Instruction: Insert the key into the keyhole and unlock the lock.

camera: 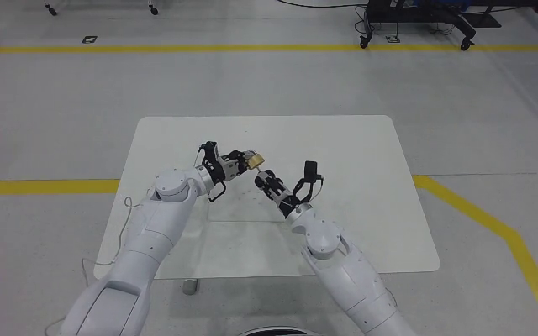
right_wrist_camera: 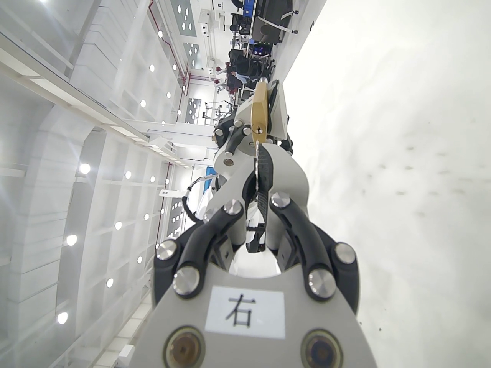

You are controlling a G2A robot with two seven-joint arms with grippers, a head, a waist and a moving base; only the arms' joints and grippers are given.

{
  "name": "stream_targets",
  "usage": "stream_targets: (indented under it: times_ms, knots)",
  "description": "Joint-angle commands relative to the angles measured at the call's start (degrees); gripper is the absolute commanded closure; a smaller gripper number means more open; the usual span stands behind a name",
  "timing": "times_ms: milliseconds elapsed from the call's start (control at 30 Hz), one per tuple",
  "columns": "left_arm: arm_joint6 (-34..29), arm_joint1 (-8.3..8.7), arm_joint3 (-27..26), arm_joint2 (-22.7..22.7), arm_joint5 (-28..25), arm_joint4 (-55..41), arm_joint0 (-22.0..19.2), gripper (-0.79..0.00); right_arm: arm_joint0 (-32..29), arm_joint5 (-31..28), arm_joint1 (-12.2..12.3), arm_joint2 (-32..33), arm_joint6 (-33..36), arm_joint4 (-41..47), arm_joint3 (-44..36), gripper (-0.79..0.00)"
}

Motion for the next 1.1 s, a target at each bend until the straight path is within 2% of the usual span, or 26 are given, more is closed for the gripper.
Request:
stream_targets:
  times_ms: [0, 800, 1067]
  knots:
    - [0.14, 0.04, -0.15, 0.02, -0.19, 0.41, 0.06, 0.0, 0.25, 0.07, -0.03, -0.13, -0.05, 0.2, 0.2, 0.0]
    - [0.16, 0.4, -1.9, -0.42, -0.18, 1.56, 1.09, 0.0, 1.61, 1.08, -0.23, -1.59, -1.24, 0.34, 1.14, 0.0]
    - [3.86, 0.07, -2.15, -3.05, 0.81, -5.89, 1.86, 0.0, 0.71, -4.87, -0.11, -0.63, -2.81, 1.33, 1.34, 0.0]
